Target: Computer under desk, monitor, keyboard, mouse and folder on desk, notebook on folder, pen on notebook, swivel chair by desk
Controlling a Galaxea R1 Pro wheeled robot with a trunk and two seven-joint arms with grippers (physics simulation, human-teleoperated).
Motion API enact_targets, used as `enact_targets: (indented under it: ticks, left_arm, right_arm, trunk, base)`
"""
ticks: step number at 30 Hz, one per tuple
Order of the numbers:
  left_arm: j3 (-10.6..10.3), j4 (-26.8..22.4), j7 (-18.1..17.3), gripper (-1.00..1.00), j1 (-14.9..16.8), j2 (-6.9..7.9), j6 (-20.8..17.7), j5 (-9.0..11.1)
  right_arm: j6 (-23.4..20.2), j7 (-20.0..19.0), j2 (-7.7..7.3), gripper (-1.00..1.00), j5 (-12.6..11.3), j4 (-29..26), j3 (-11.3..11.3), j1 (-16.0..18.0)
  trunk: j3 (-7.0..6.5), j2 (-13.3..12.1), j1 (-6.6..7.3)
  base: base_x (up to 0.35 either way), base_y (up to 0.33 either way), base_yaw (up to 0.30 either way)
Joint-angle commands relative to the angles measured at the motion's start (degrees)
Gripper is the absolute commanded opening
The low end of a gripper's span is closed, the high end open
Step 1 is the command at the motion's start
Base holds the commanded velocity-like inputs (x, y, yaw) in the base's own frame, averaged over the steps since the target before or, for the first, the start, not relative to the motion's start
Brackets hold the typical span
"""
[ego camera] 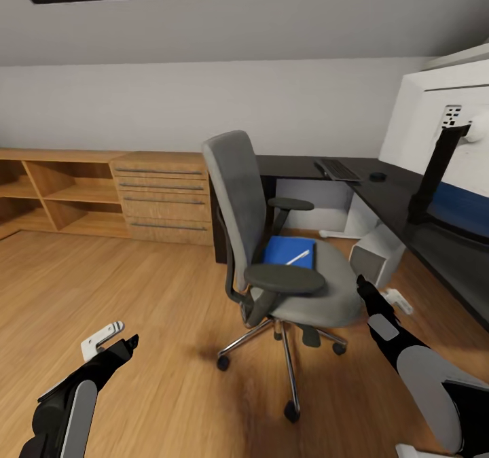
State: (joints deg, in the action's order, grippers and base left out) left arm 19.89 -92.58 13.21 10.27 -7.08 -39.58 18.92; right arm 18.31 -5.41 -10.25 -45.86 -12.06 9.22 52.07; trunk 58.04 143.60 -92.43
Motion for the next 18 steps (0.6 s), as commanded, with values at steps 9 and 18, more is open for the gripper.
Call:
enact_targets:
  ticks: [9,18]
  left_arm:
    - [0.1,-0.1,0.3,1.00,0.0,-0.10,-0.1,0.6]
    - [0.1,-0.1,0.3,1.00,0.0,-0.12,-0.1,0.6]
  right_arm:
    - [0.1,-0.6,-0.27,1.00,-0.6,0.1,0.2,0.1]
    - [0.1,-0.6,-0.73,1.00,-0.6,0.3,0.1,0.1]
  trunk:
    - [0.05,0.0,0.00]
    - [0.05,0.0,0.00]
  base:
    - [0.246,0.004,0.000]
    - [0.049,0.000,0.000]
